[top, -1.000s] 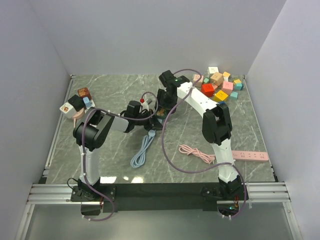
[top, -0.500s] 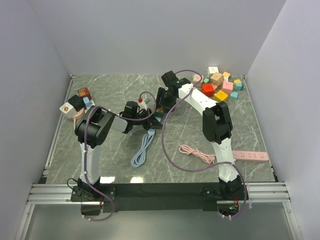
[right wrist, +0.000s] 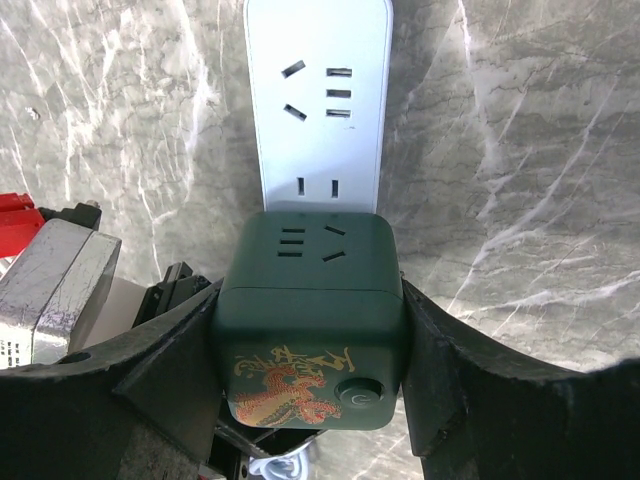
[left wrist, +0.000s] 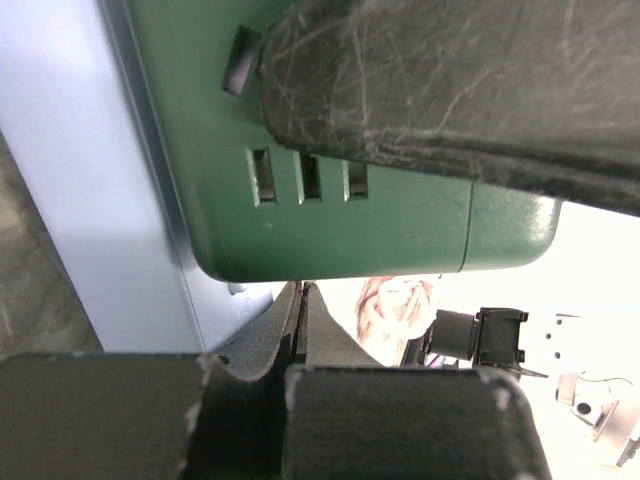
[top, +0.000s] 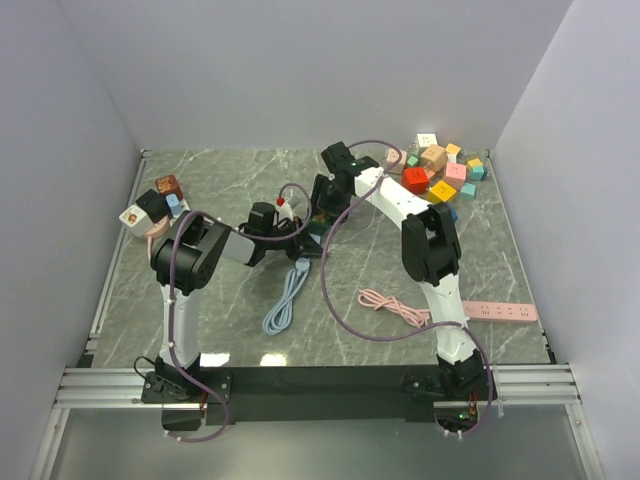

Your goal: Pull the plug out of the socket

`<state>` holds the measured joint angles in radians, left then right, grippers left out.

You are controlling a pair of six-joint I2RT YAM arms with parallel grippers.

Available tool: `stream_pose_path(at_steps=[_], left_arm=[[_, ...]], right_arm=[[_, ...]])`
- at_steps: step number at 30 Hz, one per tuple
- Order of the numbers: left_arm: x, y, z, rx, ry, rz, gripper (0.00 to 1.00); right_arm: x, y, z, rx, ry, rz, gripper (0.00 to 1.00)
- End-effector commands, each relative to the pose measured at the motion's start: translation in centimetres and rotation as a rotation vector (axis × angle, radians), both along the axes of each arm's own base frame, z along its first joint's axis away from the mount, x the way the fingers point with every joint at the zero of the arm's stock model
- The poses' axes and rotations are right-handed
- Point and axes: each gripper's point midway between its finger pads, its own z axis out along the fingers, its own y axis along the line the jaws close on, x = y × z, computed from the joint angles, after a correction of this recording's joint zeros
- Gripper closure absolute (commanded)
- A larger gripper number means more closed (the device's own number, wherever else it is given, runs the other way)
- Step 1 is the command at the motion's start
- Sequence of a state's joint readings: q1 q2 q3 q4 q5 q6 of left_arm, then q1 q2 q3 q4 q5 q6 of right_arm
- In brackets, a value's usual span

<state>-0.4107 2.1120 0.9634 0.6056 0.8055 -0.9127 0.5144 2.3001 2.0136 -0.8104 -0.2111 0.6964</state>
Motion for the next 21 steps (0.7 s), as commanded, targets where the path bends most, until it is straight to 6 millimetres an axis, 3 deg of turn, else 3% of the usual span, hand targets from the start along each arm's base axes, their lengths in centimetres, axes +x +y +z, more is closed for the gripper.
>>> stream_pose_path(at_steps=[1, 5, 9, 11, 13, 17, 21], left_arm=[[-2.4, 5.3, -10.7, 0.29, 0.293, 0.17, 0.99], [-2.1, 5.6, -10.9, 0.288, 0.299, 0.183, 0.99], [-1.5, 5.7, -10.9, 0.273, 0.303, 0.197, 0.99], [-1.3, 5.6, -11.0, 0.275, 0.306, 0.199, 0.99], [-1.3, 5.6, -11.2, 0.277, 0.314, 0.198, 0.99], [-1.4, 6.0, -11.6, 0.288, 0.326, 0.206, 0.99], [-1.6, 6.6, -12.1, 0.282, 0.343, 0.216, 0.99]], right_arm=[[-2.6, 2.3, -1.2, 0.054, 0.105, 0.057, 0.38], [-3.5, 2.1, -2.1, 0.046, 0.135, 0.07, 0.29], [-4.5, 1.8, -2.9, 0.05, 0.152, 0.076, 0.27], [-4.9, 2.1, -2.9, 0.064, 0.157, 0.096, 0.53], [-4.9, 1.7, -2.5, 0.052, 0.162, 0.096, 1.0], [-4.2, 0.6, 1.3, 0.056, 0.099, 0.137, 1.0], [-4.0, -1.3, 7.4, 0.077, 0.058, 0.195, 1.0]])
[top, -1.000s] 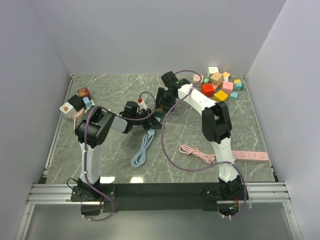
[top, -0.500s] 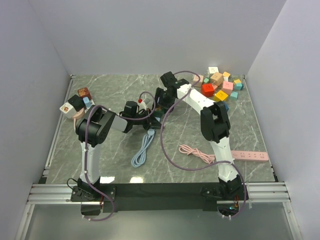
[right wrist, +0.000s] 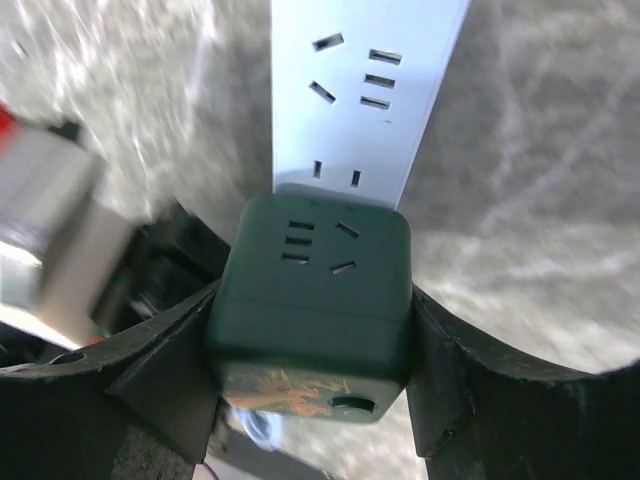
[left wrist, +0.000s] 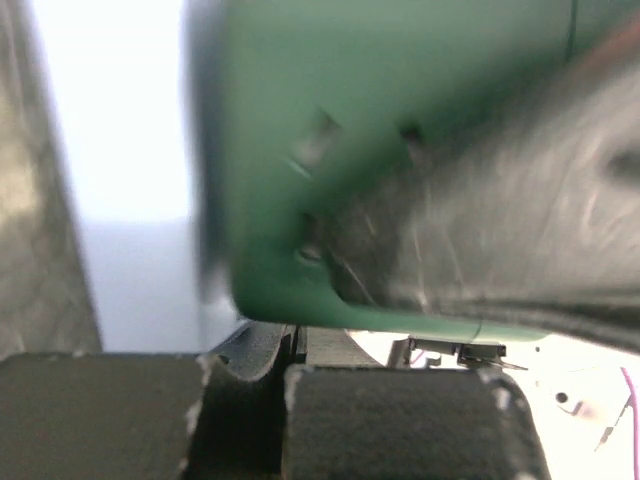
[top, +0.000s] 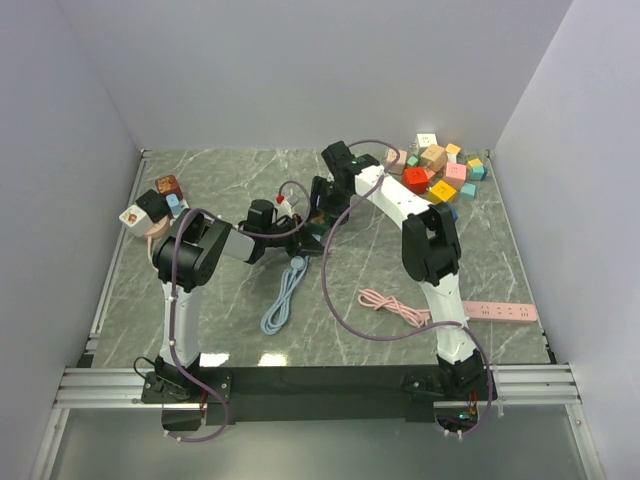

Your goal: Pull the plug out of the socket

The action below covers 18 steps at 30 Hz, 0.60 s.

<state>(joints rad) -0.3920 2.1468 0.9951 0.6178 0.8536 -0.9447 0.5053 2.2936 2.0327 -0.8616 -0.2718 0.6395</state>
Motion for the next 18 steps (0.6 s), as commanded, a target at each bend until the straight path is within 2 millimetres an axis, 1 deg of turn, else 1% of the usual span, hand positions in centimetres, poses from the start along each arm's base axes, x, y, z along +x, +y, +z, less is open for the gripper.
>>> stream_pose_path(at_steps=[1, 3, 4, 7, 10, 14, 15, 16, 17, 18], left_arm=[[-2.2, 6.6, -12.3, 0.317, 0.314, 0.218, 0.99], [-2.2, 6.7, -12.3, 0.319, 0.308, 0.216, 0.99], [-2.1, 6.7, -12.3, 0.321, 0.303, 0.216, 0.99], [-2.0, 6.6, -12.2, 0.319, 0.298, 0.208, 0.99], [-2.0, 6.6, -12.2, 0.319, 0.297, 0.201, 0.99], [-2.0, 6.4, -12.1, 0.308, 0.314, 0.199, 0.99], [-2.0, 6.2, -11.9, 0.295, 0.319, 0.192, 0.99], [-1.9, 6.0, -10.9, 0.274, 0.301, 0.187, 0.99], [-1.5, 5.6, -9.7, 0.248, 0.276, 0.185, 0.99], [-1.3, 5.5, -8.8, 0.242, 0.252, 0.189, 0.99]], right_arm=[[-3.2, -1.5, 7.5, 0.071, 0.024, 0.146, 1.0], [-3.3, -2.8, 9.0, 0.078, 0.021, 0.141, 1.0], [-3.6, -3.1, 9.2, 0.082, 0.025, 0.159, 1.0], [-4.2, -4.4, 8.5, 0.059, 0.052, 0.171, 1.0], [-4.7, -4.5, 8.2, 0.109, 0.081, 0.171, 1.0], [-4.3, -4.4, 7.5, 0.101, 0.087, 0.171, 1.0], [-4.3, -4.4, 6.6, 0.088, 0.101, 0.177, 1.0], [-4.2, -4.4, 6.1, 0.077, 0.105, 0.176, 1.0], [-4.1, -4.5, 5.2, 0.065, 0.12, 0.168, 1.0], [-3.7, -4.4, 4.9, 0.067, 0.111, 0.164, 1.0]])
